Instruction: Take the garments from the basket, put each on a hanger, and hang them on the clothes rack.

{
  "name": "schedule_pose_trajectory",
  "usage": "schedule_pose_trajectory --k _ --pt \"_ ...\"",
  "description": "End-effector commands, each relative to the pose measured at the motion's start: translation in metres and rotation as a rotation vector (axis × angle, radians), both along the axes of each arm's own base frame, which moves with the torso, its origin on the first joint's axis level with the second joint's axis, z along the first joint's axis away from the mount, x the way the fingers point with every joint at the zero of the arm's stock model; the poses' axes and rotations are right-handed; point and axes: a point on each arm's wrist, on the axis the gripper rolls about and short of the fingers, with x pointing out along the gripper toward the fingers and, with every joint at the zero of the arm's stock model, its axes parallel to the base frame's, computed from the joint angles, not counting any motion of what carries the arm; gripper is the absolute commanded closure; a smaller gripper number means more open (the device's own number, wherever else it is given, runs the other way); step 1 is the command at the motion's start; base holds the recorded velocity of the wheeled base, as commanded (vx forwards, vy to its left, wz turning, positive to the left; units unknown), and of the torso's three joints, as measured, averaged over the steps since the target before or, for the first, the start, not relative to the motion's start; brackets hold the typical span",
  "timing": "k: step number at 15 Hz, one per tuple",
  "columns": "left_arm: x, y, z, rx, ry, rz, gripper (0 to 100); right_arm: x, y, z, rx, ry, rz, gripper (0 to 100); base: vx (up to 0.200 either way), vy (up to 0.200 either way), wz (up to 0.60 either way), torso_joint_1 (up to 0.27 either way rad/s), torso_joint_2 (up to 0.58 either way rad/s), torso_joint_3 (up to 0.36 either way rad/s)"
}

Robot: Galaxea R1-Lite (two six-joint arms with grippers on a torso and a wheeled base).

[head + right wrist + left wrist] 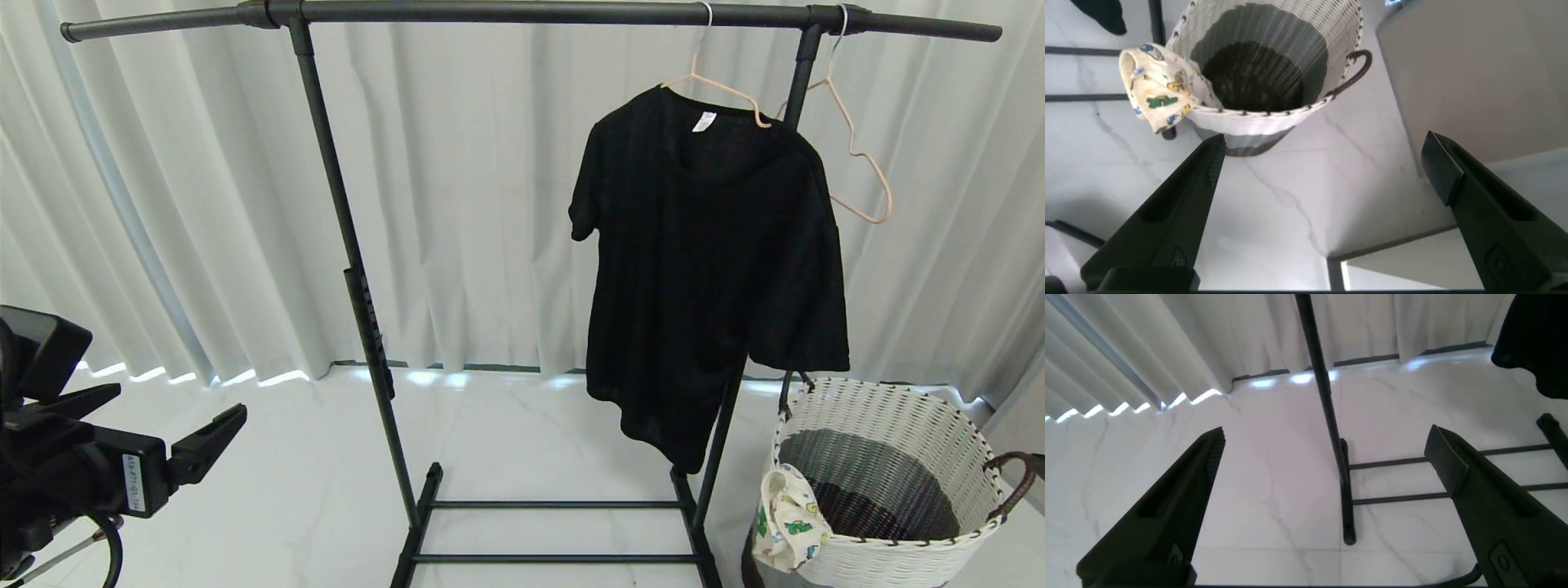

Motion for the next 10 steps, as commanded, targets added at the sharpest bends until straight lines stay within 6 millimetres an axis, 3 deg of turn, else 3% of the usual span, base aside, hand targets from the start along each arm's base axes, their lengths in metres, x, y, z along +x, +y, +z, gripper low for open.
schedule_pose_trajectory --k 1,4,10 --pt "0.002 0.0 -0.002 0.001 0.012 -0.001 0 0.004 0.002 -0.008 -0.015 0.005 0.016 0 0.0 0.0 0.0 -0.012 0.06 0.041" --pt "0.003 -0.001 -0.002 -0.004 0.015 -0.012 0 0.005 0.003 -0.027 -0.073 0.04 0.058 0 0.0 0.0 0.0 0.0 0.0 0.0" --pt "0.002 -0.007 -0.003 -0.004 0.016 -0.056 0 -0.009 -0.002 -0.06 -0.038 0.136 0.202 0 0.2 0.0 0.0 -0.001 0.0 0.007"
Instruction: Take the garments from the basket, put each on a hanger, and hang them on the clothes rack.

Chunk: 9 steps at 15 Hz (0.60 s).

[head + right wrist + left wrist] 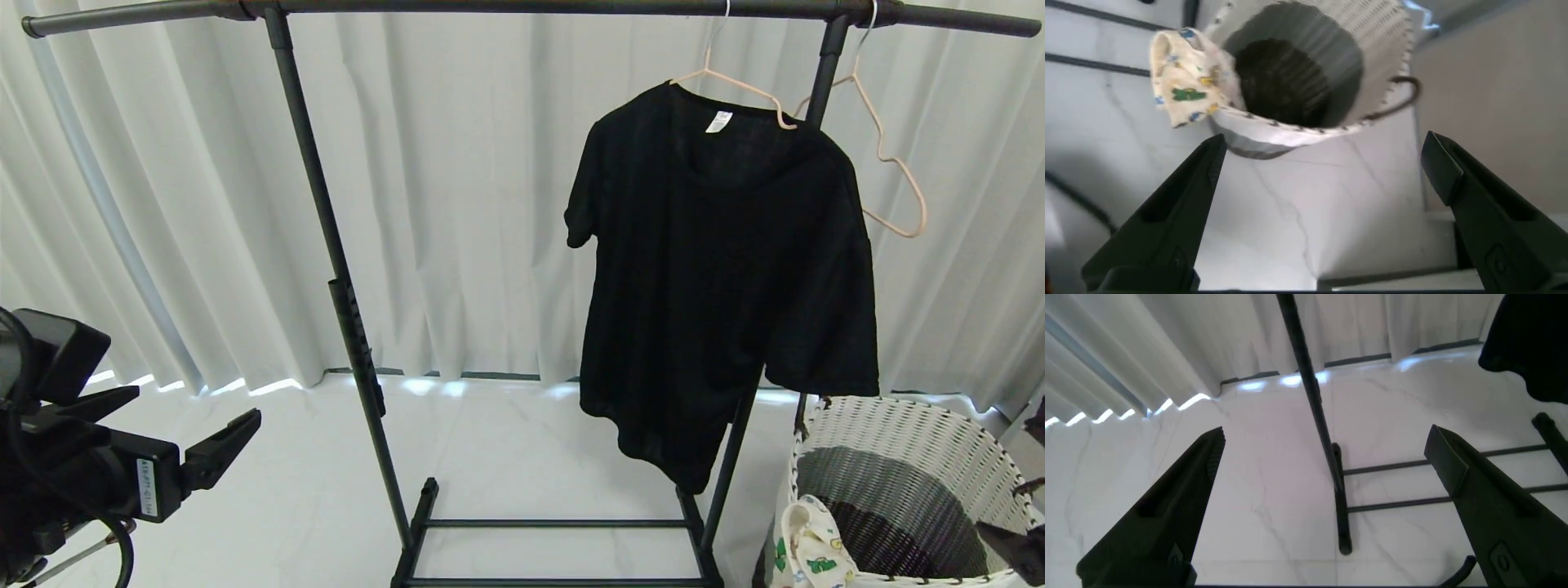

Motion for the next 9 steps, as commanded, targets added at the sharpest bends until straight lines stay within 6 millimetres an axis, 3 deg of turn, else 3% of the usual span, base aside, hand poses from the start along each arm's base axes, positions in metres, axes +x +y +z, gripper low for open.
schedule_pose_trajectory --k 1,4,9 --pt "0.0 -0.003 -0.001 0.001 0.003 -0.018 0 -0.006 -0.003 -0.009 0.003 0.031 0.028 0 0.2 0.0 0.0 0.002 0.0 0.002" --pt "-0.002 -0.004 -0.005 0.008 0.018 -0.031 0 -0.007 -0.002 -0.013 -0.008 0.077 0.1 0 0.2 0.0 0.0 0.004 0.0 0.009" --pt "-0.011 -0.005 -0.011 0.069 0.016 -0.068 0 -0.001 0.003 -0.044 -0.086 0.28 0.187 0 0.0 0.0 0.0 0.0 0.0 0.0"
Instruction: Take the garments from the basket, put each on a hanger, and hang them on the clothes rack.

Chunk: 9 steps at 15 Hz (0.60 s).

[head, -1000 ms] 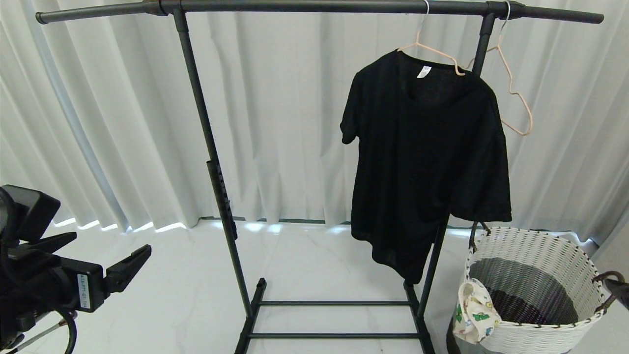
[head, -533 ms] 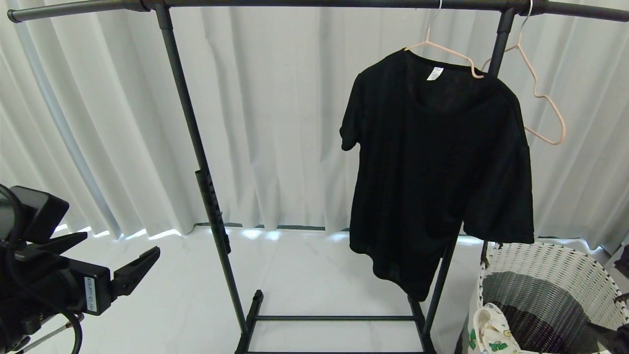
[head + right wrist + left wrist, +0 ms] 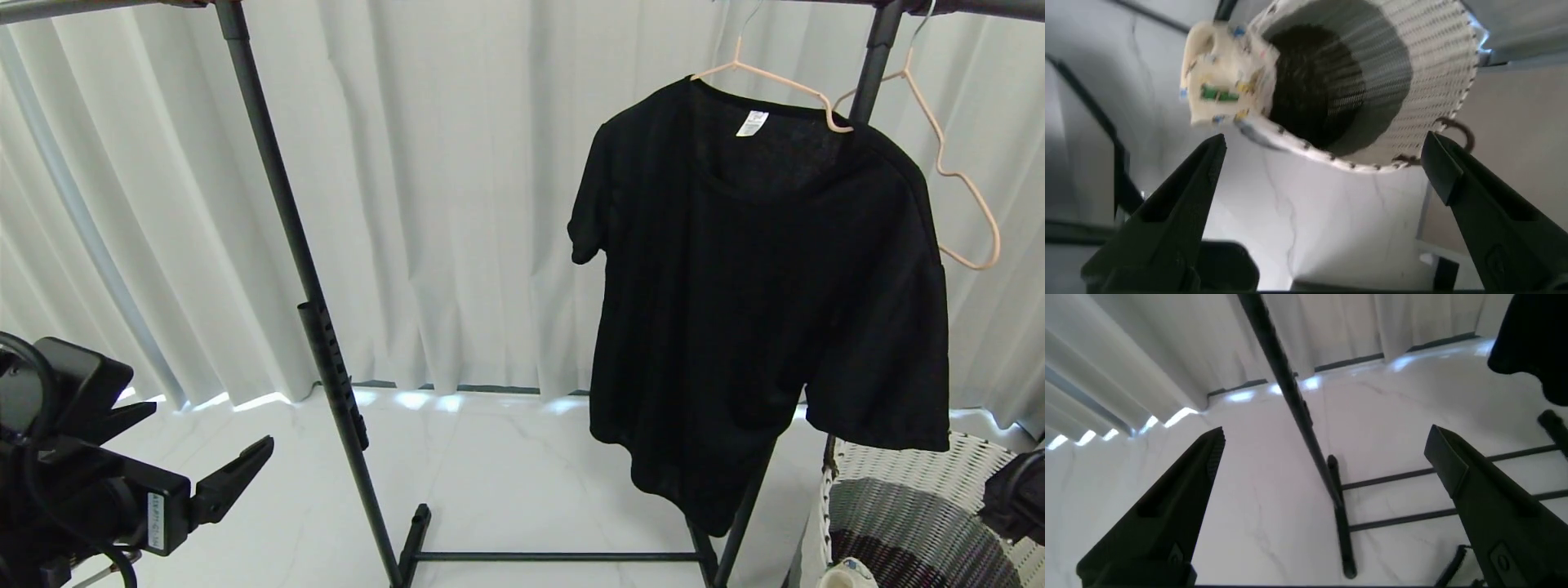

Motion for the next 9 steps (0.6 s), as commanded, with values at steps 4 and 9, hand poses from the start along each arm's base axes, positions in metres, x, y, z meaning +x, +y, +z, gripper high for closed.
schedule_pose_trajectory --k 4,9 --pt "-0.006 0.001 -0.002 0.043 -0.009 -0.016 0 0.031 0.019 -0.031 -0.037 0.146 0.024 0 0.0 0.0 0.0 0.0 0.0 0.0" --pt "-0.007 0.001 -0.004 0.04 -0.005 -0.015 0 0.053 0.031 -0.061 -0.066 0.199 0.018 0 0.0 0.0 0.0 0.0 0.0 0.0"
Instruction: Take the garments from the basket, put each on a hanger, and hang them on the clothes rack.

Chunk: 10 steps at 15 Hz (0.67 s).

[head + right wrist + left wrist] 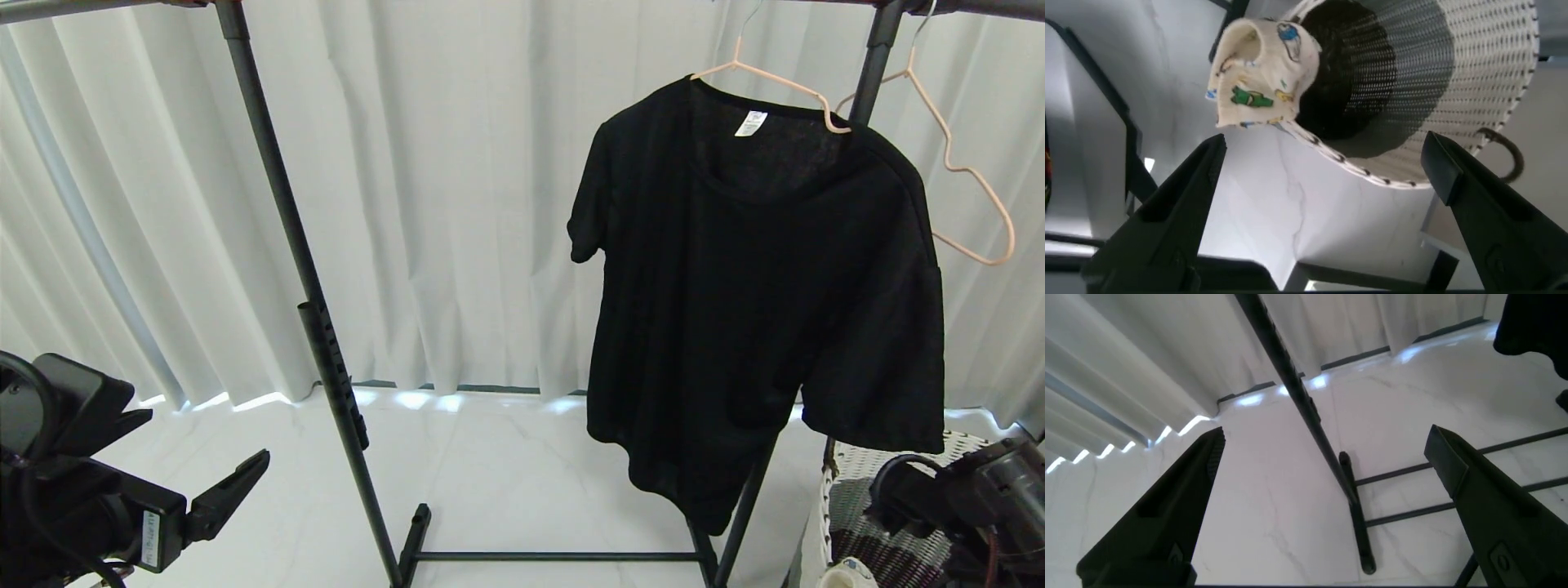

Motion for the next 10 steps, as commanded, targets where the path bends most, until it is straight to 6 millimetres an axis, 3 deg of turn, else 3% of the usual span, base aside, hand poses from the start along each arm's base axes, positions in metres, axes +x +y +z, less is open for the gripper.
schedule_pose_trajectory --k 1,10 --pt "0.0 0.0 0.0 0.001 0.001 0.001 0 0.012 0.006 -0.022 -0.044 0.077 -0.009 0 0.0 0.0 0.0 0.0 0.0 0.0" --pt "0.001 0.0 -0.001 0.006 0.006 -0.001 0 0.047 0.013 -0.051 -0.079 0.029 -0.094 0 0.0 0.0 0.0 0.0 0.0 0.0"
